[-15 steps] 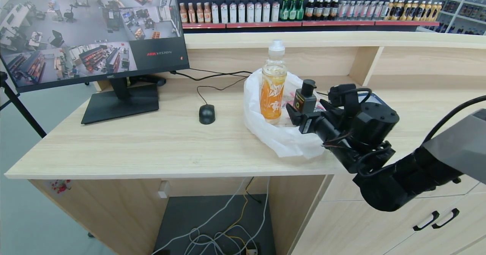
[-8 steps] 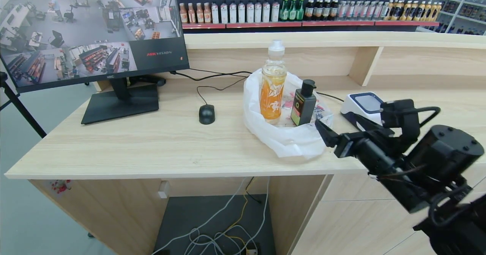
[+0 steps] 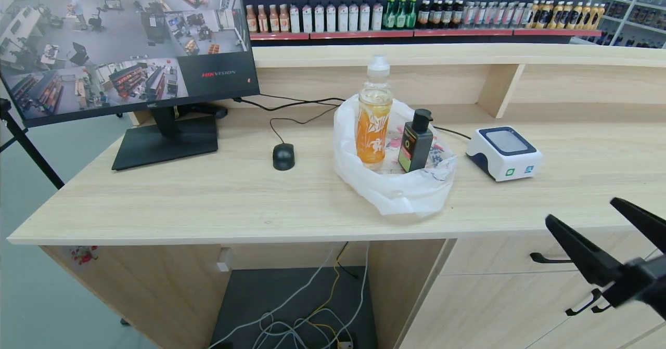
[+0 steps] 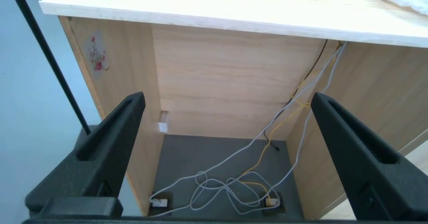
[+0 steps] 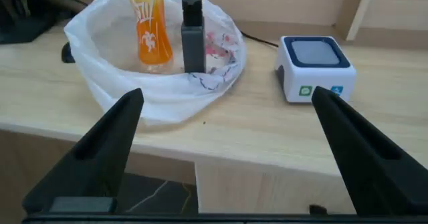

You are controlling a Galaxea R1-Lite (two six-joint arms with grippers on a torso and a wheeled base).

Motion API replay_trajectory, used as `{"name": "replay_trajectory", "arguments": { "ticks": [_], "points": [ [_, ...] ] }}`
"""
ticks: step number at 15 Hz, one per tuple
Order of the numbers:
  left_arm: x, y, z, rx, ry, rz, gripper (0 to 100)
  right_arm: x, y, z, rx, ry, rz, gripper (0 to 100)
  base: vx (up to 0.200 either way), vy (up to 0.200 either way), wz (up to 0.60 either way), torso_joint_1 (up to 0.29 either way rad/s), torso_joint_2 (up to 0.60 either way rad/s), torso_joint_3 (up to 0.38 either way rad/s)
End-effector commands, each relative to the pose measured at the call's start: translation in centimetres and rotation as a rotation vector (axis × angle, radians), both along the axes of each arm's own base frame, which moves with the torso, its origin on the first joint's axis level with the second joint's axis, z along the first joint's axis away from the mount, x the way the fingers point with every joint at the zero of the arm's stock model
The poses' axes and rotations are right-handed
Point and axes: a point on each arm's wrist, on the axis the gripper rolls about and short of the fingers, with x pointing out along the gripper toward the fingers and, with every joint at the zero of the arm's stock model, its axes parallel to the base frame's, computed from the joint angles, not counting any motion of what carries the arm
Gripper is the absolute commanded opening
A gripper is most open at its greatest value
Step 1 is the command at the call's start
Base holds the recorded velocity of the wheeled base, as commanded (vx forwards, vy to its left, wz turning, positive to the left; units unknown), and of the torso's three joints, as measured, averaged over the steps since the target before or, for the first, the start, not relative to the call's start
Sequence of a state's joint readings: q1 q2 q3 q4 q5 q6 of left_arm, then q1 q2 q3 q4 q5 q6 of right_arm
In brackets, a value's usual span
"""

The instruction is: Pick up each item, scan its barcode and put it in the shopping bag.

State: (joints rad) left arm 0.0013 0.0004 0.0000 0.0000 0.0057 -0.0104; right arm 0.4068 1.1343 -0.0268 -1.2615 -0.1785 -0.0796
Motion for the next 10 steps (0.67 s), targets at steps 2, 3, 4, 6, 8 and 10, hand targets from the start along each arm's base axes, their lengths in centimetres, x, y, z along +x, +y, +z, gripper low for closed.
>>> {"name": "replay_trajectory", "arguments": {
  "ticks": [2,3,4,6,8,10],
  "points": [
    [0.0,0.0,0.0,0.000,0.000,0.001,100,-9.3,-3.9,-2.9,-0.066,0.077,0.057,100,0.000,0.000,0.00,0.000,0.00,0.000],
    [0.0,0.0,0.0,-0.002,0.000,0.001,100,-11.2,-4.7,-4.2,-0.116,0.116,0.103,100,0.000,0.000,0.00,0.000,0.00,0.000],
    [0.0,0.0,0.0,-0.003,0.000,0.001,100,-12.1,-5.1,-5.1,-0.141,0.123,0.110,100,0.000,0.000,0.00,0.000,0.00,0.000],
    [0.0,0.0,0.0,-0.003,0.000,0.001,100,-13.0,-5.5,-7.4,-0.150,0.111,0.108,100,0.000,0.000,0.00,0.000,0.00,0.000],
    [0.0,0.0,0.0,-0.005,0.000,0.001,100,-13.3,-5.5,-8.2,-0.145,0.115,0.060,100,0.000,0.000,0.00,0.000,0.00,0.000],
    [0.0,0.0,0.0,-0.005,0.000,0.001,100,-13.0,-5.1,-8.1,-0.152,0.176,-0.066,100,0.000,0.000,0.00,0.000,0.00,0.000]
  ]
}}
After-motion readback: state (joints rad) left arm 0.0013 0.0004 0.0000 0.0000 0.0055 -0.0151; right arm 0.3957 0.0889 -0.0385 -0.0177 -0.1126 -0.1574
